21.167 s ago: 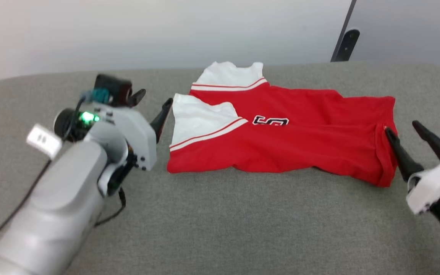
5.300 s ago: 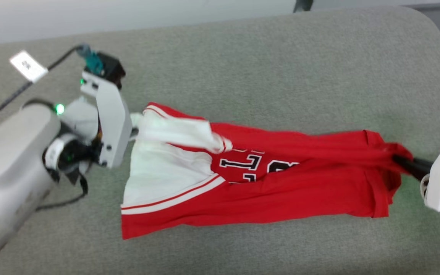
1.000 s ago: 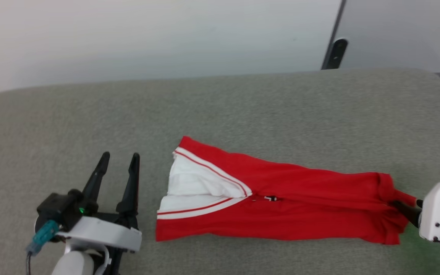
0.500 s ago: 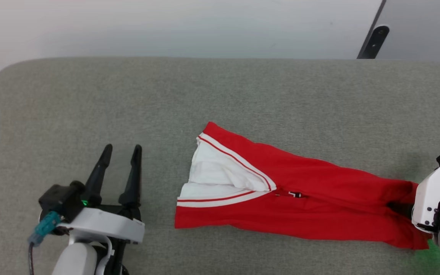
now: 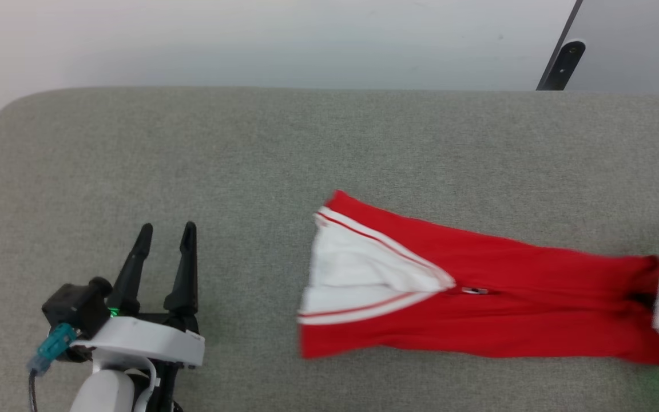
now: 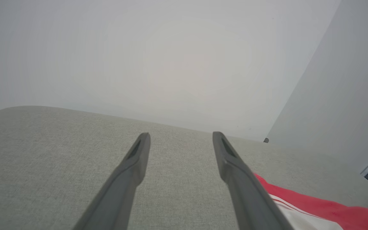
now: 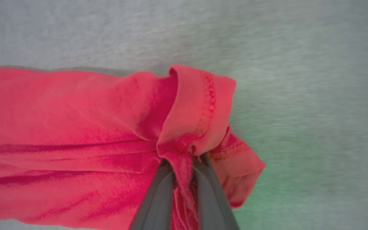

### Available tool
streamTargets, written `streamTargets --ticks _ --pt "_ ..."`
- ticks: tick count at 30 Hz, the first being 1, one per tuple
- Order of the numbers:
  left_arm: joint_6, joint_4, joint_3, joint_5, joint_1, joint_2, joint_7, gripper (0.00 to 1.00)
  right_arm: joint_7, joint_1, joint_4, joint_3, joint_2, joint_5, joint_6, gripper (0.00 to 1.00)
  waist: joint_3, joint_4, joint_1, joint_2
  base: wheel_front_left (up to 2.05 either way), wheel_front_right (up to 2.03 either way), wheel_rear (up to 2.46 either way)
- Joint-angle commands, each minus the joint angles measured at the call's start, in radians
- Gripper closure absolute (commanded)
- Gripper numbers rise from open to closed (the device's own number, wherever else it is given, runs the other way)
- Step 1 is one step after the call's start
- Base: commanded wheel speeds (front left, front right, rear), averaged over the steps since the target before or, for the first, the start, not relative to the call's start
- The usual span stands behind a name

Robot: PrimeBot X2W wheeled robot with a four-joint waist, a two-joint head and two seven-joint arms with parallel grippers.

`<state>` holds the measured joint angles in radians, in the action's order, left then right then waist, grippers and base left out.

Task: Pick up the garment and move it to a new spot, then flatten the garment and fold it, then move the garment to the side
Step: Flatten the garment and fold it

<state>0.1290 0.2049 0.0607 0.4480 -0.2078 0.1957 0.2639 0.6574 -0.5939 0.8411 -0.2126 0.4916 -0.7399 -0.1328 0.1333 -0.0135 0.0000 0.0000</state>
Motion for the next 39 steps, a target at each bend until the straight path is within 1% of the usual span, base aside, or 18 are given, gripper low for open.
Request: streamTargets --ticks 1,3,7,10,13,16,18,22,27,30,35,39 --pt "0.003 0.000 -0.004 0.006 0.003 0.000 0.000 0.00 -0.016 -0.013 0.010 0.007 0.029 0.009 0.004 1.00 -0.001 -0.002 0.0000 0.0000 0.00 0.00 0.00" --pt "0.003 0.002 -0.007 0.007 0.005 0.002 0.000 0.00 -0.025 -0.023 0.020 0.011 0.044 0.014 0.003 1.00 -0.003 -0.005 0.0000 0.0000 0.00 0.00 0.00" --pt "0.003 0.010 -0.016 0.009 0.016 0.004 0.000 0.00 -0.013 -0.047 0.007 0.016 0.044 -0.014 0.003 1.00 -0.018 -0.018 0.0000 0.0000 0.00 0.00 0.00" --pt "0.003 0.019 -0.025 0.011 0.031 0.004 0.000 0.00 0.017 -0.053 -0.036 0.014 0.009 -0.049 0.003 1.00 -0.039 -0.029 0.0000 0.0000 0.00 0.00 0.00" --pt "0.003 0.026 -0.028 0.012 0.041 0.003 0.000 0.00 0.041 -0.049 -0.073 0.006 0.002 -0.065 0.003 1.00 -0.056 -0.035 0.0000 0.0000 0.00 0.00 0.00" --pt "0.003 0.042 -0.032 0.016 0.058 0.002 0.000 0.00 0.080 -0.040 -0.143 -0.004 -0.053 -0.096 0.003 1.00 -0.083 -0.043 0.0000 0.0000 0.00 0.00 0.00" --pt "0.003 0.054 -0.031 0.020 0.069 0.001 0.000 0.00 0.107 -0.030 -0.193 -0.008 -0.077 -0.107 0.003 1.00 -0.100 -0.045 0.0000 0.0000 0.00 0.00 0.00" --pt "0.003 0.071 -0.026 0.024 0.074 -0.002 0.000 0.00 0.143 -0.024 -0.291 -0.024 -0.140 -0.101 0.003 1.00 -0.131 -0.041 0.0000 0.0000 0.00 0.00 0.00" --pt "0.002 0.091 -0.013 0.024 0.058 -0.008 0.000 0.00 0.178 -0.017 -0.359 -0.022 -0.227 -0.072 0.003 1.00 -0.148 -0.009 0.0000 0.0000 0.00 0.00 0.00" --pt "0.000 0.104 -0.005 0.023 0.043 -0.013 0.000 0.00 0.182 -0.023 -0.370 -0.004 -0.279 -0.042 0.003 1.00 -0.151 0.021 0.0000 0.0000 0.00 0.00 0.00" --pt "0.000 0.126 0.021 0.018 0.014 -0.024 -0.002 0.00 0.187 -0.043 -0.354 0.014 -0.352 0.018 0.003 1.00 -0.147 0.082 0.0000 0.0000 0.00 0.00 0.00" --pt "0.001 0.142 0.042 0.021 -0.009 -0.033 -0.002 0.00 0.184 -0.050 -0.334 0.019 -0.384 0.073 0.003 1.00 -0.132 0.129 0.0000 0.0000 0.00 0.00 0.00"
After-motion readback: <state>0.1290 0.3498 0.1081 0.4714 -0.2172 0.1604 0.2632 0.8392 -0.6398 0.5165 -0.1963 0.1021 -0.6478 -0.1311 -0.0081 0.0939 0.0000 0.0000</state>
